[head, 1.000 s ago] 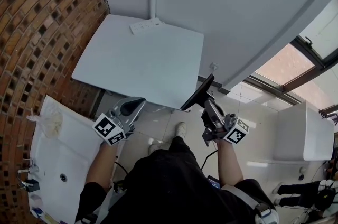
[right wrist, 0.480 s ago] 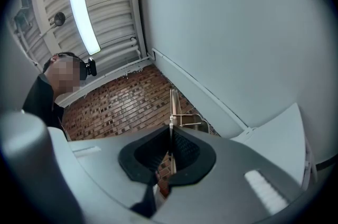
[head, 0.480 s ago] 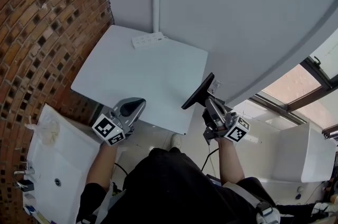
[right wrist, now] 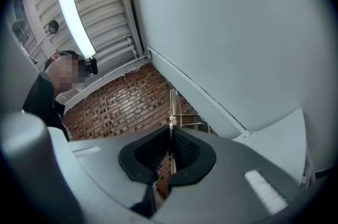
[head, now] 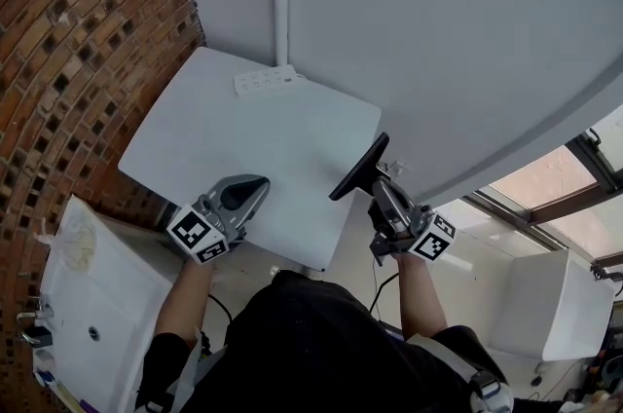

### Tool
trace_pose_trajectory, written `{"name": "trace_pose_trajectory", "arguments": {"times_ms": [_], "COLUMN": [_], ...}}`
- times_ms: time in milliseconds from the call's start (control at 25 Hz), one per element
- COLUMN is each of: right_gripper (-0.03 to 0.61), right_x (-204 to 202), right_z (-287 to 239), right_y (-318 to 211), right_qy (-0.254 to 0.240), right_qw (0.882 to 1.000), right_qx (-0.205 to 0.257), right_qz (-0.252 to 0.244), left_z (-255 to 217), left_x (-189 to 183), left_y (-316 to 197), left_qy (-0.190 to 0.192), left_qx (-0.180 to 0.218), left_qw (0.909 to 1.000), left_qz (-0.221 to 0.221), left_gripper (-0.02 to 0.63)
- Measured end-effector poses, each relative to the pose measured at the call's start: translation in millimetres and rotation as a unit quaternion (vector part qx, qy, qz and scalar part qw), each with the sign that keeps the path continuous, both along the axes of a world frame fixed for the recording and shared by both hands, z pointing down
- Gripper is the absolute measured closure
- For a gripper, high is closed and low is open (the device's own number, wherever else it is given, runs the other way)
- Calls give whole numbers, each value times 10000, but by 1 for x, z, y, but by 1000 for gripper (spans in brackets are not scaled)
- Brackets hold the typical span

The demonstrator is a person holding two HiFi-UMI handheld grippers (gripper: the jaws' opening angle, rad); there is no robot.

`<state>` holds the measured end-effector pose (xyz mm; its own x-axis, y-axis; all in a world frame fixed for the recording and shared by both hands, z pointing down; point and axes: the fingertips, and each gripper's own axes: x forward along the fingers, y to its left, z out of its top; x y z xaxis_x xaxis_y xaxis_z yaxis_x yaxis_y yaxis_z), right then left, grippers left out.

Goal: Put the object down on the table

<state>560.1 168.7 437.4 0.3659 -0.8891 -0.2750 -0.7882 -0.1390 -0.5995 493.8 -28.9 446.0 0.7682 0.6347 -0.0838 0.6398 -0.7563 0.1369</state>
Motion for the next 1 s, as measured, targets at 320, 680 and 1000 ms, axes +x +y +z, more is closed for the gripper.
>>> {"name": "trace_pose_trajectory", "arguments": {"times_ms": [320,680,1000], "right_gripper": [571,571,571], "right_x": [45,75,85], "right_z": [10,46,82], "right_y": [-1,-33,-81], "right_qy": [-200,-664,-1246], "right_qw": [9994,9945,9887], "right_qx": [-37,-283,-545], "right_qz": [-282,-753,-623], "left_z": [11,38,70], "left_x": [37,60,71], "left_y": [8,25,-19], "left_qy": [-138,-472,-833], "left_qx": [-73,59,4], "left_qw": [9997,9987,9965], "left_qz": [-185,-171,-94], "left_gripper": [614,614,614]}}
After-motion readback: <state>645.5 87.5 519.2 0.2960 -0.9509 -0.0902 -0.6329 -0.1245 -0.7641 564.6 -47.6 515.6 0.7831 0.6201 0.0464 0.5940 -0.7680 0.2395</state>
